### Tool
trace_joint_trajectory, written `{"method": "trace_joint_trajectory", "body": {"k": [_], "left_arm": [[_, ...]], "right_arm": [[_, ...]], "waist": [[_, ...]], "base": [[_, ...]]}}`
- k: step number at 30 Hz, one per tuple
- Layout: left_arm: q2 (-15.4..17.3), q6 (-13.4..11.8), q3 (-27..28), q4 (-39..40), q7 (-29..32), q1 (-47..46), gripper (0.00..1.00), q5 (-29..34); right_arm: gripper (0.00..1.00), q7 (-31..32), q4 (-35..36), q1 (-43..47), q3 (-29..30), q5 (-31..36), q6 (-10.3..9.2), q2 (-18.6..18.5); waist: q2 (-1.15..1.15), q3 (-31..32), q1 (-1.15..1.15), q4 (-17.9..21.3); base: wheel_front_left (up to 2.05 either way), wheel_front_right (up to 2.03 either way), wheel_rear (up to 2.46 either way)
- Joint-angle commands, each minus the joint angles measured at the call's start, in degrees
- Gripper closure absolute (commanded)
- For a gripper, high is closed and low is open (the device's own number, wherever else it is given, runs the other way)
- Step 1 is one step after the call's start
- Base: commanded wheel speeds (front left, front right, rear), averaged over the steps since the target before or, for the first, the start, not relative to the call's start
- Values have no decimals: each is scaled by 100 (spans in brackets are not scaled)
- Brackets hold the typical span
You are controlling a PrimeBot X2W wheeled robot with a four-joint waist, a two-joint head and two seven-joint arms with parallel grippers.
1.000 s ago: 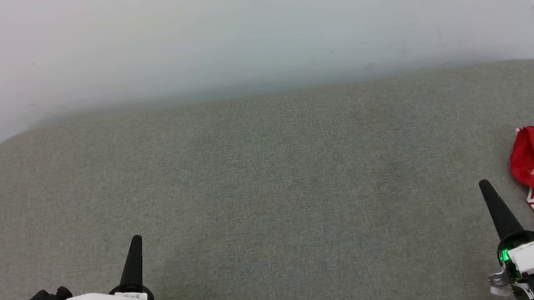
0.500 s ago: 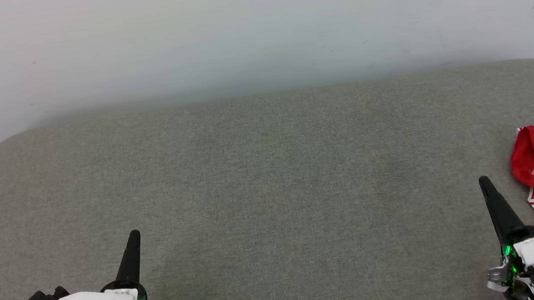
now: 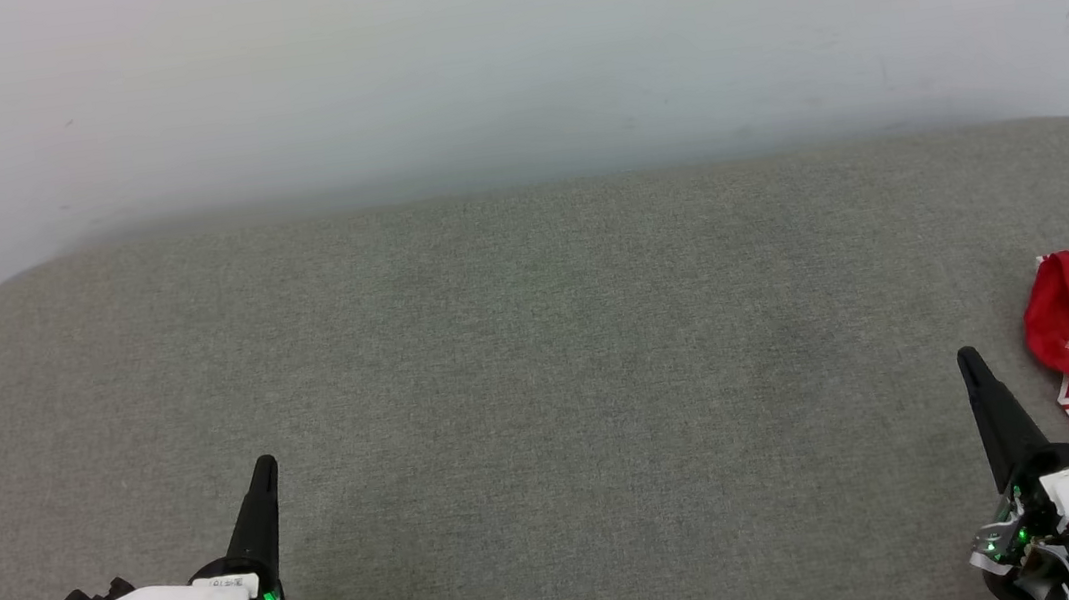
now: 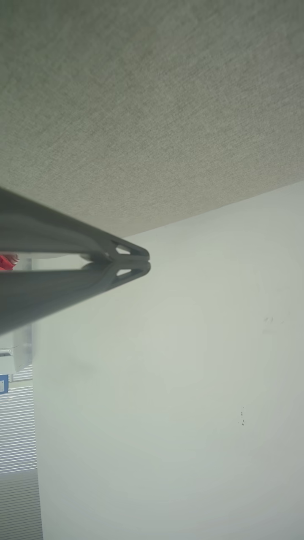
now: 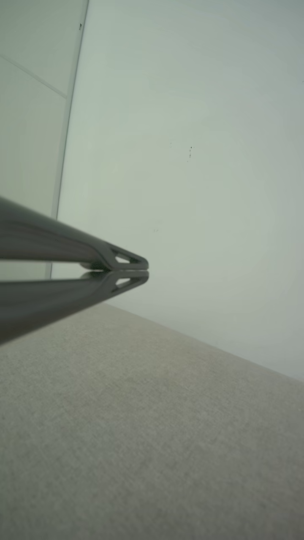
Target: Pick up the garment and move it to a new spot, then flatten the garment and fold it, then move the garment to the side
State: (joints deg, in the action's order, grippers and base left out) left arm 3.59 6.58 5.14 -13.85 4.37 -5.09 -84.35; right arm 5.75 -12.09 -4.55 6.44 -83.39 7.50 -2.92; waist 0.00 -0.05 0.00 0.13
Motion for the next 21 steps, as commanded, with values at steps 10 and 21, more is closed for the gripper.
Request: {"method": "trace_joint_trajectory", "body": {"k": [10, 21], "left_arm": [[-39, 74, 90, -7, 129, -129, 100, -443], [-85, 107, 164, -28, 241, -144, 100, -830]], "right_arm": [[100, 52, -109, -163, 8, -494, -2, 6], [100, 92, -215, -216, 12, -932, -2, 7]], "waist": [[0, -6, 0, -6], [0, -13, 0, -13]], "base": [[0, 0, 0], [0, 0, 0]]}}
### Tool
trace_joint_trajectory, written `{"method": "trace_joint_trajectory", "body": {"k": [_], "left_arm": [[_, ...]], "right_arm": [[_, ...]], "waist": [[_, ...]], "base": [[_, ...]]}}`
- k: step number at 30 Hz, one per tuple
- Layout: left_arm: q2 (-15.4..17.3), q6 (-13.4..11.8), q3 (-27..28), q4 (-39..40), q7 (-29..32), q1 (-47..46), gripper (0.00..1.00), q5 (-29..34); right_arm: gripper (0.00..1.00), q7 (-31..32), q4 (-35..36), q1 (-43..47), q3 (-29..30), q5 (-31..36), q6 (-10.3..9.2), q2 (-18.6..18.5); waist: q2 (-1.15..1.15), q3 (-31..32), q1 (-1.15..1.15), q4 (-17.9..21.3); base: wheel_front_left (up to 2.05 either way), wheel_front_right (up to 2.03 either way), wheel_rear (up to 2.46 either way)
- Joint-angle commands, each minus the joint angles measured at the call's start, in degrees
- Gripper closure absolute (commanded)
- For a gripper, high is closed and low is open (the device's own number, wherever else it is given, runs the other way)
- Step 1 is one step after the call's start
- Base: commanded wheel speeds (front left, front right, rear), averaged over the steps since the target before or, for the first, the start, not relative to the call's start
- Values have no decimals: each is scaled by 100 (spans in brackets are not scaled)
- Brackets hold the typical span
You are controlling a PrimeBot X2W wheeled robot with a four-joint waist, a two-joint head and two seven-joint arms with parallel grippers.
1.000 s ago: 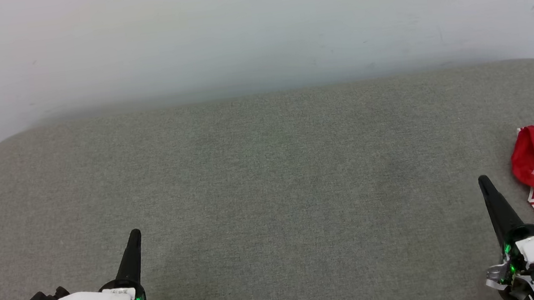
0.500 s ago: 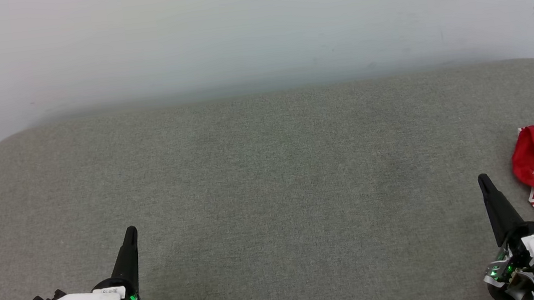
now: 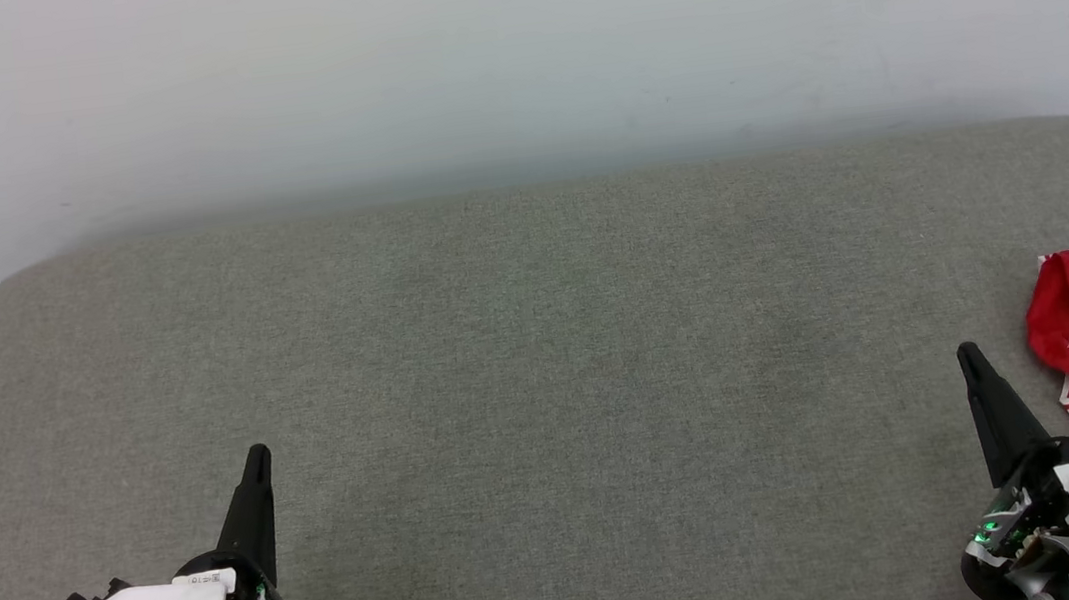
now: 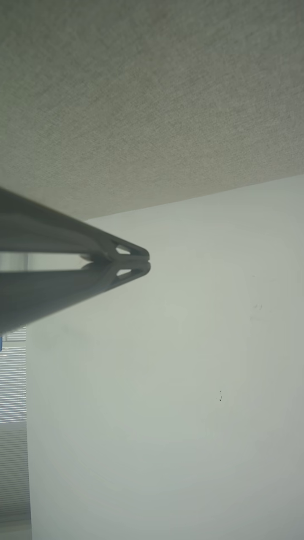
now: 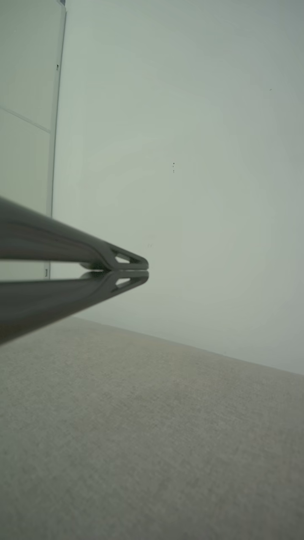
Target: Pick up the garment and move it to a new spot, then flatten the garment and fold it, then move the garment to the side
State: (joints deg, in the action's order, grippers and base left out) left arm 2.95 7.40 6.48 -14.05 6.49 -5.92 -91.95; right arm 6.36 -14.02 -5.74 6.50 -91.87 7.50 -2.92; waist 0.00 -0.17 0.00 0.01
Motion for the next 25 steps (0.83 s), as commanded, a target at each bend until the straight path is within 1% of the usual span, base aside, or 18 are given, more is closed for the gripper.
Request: {"method": "trace_joint_trajectory", "body": {"k": [1, 25], "left_arm": [[-21, 26, 28, -7, 26, -60, 100, -57], [-18, 26, 26, -5, 24, -54, 100, -47]], "right_arm": [[100, 28, -18, -94, 6, -71, -2, 7], [100, 26, -16, -83, 6, -64, -2, 7]], "waist": [[0, 0, 0, -1], [0, 0, 0, -1]], "base": [[0, 0, 0], [0, 0, 0]]}}
